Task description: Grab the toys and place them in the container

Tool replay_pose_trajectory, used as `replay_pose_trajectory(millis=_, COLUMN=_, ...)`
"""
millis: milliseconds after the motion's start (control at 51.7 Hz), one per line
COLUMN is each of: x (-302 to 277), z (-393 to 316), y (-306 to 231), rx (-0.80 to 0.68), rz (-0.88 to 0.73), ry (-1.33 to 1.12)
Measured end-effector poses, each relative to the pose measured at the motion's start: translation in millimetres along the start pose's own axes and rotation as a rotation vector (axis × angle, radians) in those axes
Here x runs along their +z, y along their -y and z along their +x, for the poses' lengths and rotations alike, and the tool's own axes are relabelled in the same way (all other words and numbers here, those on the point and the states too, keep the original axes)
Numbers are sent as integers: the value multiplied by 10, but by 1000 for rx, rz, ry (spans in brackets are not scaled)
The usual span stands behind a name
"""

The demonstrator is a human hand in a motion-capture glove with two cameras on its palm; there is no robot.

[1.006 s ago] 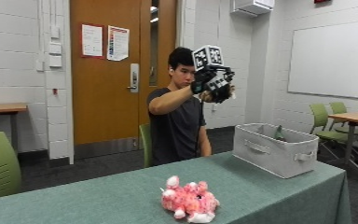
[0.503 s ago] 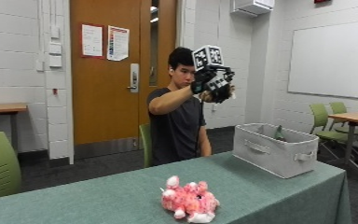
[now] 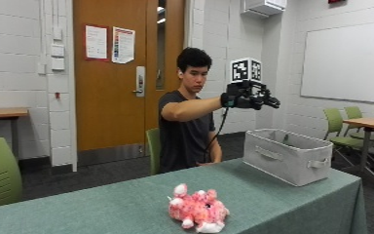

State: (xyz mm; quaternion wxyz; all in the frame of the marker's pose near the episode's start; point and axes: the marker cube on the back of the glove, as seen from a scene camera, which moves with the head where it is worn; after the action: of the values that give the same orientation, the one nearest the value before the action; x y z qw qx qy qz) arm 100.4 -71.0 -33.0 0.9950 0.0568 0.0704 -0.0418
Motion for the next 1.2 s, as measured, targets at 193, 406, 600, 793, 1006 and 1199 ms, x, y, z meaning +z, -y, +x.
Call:
replay_pose_trajectory(millis=193, x=519, z=1147, y=-160, rx=108, rz=-5, ry=-22)
replay_pose_trajectory(millis=406, x=1324, z=1948, y=-292, rx=207, rz=-56, ry=2)
replay_pose_trajectory(millis=600, x=2149, z=2193, y=-285, rx=239, rz=-145, ry=29)
replay_pose_trajectory(millis=793, x=2744, z=2318, y=-205, rx=262, rz=-187, ry=52)
replay_pose_trajectory(millis=1006, x=3077, z=2325, y=-133, rx=242, rz=-268, ry=17)
replay_pose_trajectory(millis=1199, x=3095, z=2367, y=-141, rx=297, rz=-239, ry=35)
